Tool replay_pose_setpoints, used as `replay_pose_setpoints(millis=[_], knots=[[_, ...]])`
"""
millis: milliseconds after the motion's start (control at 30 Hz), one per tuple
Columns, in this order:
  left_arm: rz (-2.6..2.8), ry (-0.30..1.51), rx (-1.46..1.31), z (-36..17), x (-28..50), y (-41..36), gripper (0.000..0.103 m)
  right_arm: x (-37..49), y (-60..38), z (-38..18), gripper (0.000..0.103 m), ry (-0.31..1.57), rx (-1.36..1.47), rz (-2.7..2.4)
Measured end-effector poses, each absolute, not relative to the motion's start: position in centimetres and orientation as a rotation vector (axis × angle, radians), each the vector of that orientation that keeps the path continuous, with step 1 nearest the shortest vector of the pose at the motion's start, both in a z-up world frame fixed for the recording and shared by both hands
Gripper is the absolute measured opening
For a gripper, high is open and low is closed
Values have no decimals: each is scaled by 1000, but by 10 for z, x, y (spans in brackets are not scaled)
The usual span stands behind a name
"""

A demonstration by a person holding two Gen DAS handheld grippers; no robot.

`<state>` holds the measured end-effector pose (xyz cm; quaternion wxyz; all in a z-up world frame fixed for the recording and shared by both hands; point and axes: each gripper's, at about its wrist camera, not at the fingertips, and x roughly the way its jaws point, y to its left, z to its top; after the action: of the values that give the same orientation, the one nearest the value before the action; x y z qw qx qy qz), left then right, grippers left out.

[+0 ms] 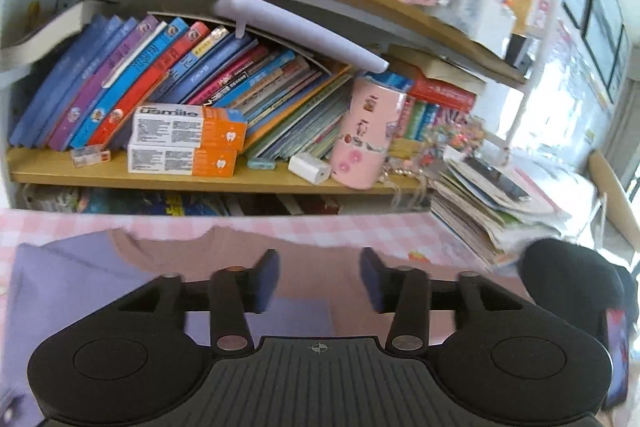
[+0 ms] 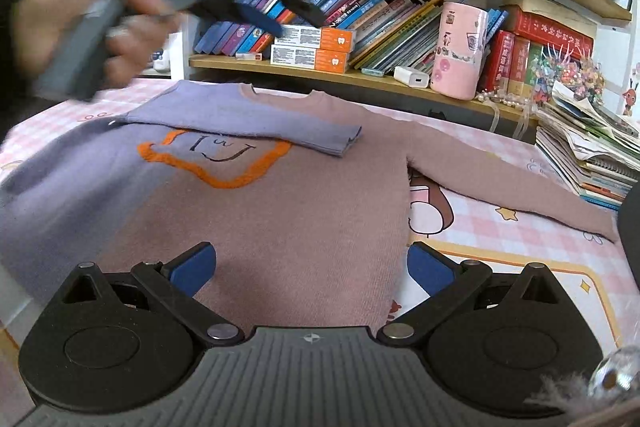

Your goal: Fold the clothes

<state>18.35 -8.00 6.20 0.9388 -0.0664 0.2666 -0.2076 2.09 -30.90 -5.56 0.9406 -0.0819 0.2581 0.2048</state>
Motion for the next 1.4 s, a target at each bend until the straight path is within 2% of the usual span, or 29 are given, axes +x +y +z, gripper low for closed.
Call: replay_pose_setpoints(millis=[100,400,567,833,900,967,1067,1133,1200,1233,1300,1333,1400], knots=[[-389,539,-59,61,148,-64,55,22,-310,-56,103,528,-160,412],[-158,441,210,51,33,-7,91,27,-318,-56,103,543,-114,384],[-98,471,209,32,-7,21,93,30,-315,-59,102,560,-134,367],[-112,542,31,10,-12,61,93,27,-318,-59,99,550,-138,313],[-120,549,8,7,-9,65,92,21,-319,-60,90,563,-130,321],[-125,560,-15,4,-6,70,90,15,-322,-61,72,581,-121,323],[-134,590,-35,-2,2,73,72,8,-329,-62,55,608,-107,315],[-149,617,-53,-6,6,74,52,4,-335,-62,48,622,-84,310],[-181,646,-95,-11,11,79,42,2,-340,-62,41,637,-56,311],[-189,659,-110,-14,14,81,32,2,-341,-62,37,641,-38,317],[-185,663,-128,-18,14,87,19,2,-344,-62,28,648,-5,330],[-189,663,-145,-19,14,90,15,1,-343,-62,25,646,-4,333],[-208,664,-195,-19,13,97,8,0,-340,-62,12,647,2,348]])
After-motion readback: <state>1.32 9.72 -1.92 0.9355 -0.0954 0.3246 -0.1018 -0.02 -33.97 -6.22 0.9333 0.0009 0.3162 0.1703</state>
